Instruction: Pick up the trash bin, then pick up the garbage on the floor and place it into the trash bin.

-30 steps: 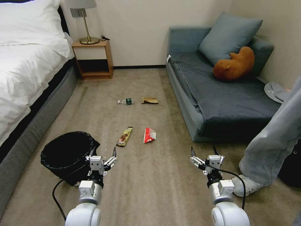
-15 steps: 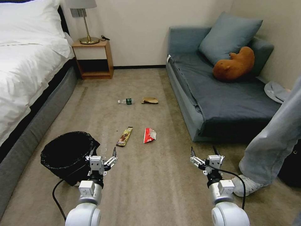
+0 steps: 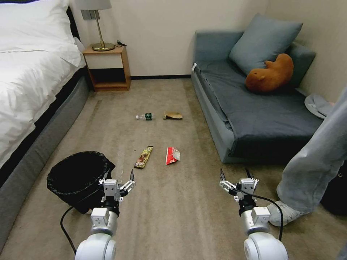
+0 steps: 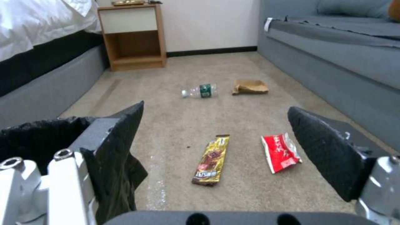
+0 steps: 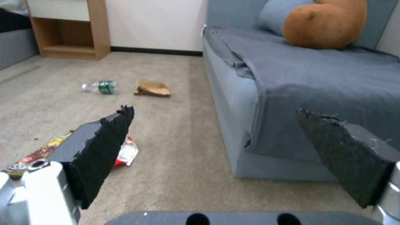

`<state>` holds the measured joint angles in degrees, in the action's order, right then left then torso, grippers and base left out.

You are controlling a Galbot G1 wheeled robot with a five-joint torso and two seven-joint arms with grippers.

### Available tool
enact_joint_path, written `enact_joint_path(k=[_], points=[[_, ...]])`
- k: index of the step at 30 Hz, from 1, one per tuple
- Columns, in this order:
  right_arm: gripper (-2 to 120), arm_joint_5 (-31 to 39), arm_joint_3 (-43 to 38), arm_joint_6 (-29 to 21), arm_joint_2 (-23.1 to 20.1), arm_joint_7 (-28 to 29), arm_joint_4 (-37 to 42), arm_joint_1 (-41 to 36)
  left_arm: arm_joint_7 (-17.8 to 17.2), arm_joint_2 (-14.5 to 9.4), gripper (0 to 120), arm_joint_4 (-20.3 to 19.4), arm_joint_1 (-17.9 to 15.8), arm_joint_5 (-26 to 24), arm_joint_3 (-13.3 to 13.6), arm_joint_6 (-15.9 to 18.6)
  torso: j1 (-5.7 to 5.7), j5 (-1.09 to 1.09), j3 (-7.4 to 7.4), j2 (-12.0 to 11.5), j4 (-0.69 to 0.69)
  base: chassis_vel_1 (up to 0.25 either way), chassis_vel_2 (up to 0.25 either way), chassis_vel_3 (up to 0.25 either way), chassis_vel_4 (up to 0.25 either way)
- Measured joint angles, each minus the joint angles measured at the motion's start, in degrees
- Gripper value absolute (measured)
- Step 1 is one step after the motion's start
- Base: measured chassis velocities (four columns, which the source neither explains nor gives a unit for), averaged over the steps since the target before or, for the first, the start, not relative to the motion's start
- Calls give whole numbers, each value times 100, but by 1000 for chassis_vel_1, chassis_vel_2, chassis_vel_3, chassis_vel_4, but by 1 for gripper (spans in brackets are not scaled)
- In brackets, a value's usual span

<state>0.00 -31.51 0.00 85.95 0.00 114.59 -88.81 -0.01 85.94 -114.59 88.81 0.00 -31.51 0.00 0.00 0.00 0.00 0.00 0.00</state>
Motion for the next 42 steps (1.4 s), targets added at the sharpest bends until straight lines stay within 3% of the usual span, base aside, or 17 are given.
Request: enact_joint_path(k=[32, 34, 35, 36, 37, 38, 40, 42], points=[[100, 1, 0, 0, 0, 0, 0, 0, -10, -23, 94, 8, -26, -15, 2, 5, 0, 0, 0, 0, 0, 0, 0, 0, 0], [100, 41, 1, -30, -13, 24, 4, -6, -117, -163, 94, 122, -175, -149, 39, 93, 0, 1, 0, 0, 2, 0, 0, 0, 0], [100, 196, 0, -164, -70, 145, 61, -48, -274, -368, 94, 285, -403, -337, 84, 224, 0, 0, 0, 0, 2, 0, 0, 0, 0], [100, 196, 0, -164, -70, 145, 61, -48, -274, -368, 94, 285, -403, -337, 84, 224, 0, 0, 0, 0, 2, 0, 0, 0, 0], [100, 380, -9, -318, -144, 291, 135, -109, -462, -603, 94, 474, -661, -559, 143, 378, 0, -3, 0, 0, 0, 0, 0, 0, 0], [100, 380, -9, -318, -144, 291, 135, -109, -462, -603, 94, 474, -661, -559, 143, 378, 0, -3, 0, 0, 0, 0, 0, 0, 0], [100, 532, -7, -445, -201, 403, 179, -138, -856, -1107, 94, 885, -1219, -1039, 266, 713, 0, 2, 0, 0, 0, 0, 0, 0, 0], [100, 633, -7, -526, -238, 478, 218, -171, -953, -1231, 93, 985, -1355, -1154, 296, 793, 0, -1, 0, 0, 1, 0, 0, 0, 0]])
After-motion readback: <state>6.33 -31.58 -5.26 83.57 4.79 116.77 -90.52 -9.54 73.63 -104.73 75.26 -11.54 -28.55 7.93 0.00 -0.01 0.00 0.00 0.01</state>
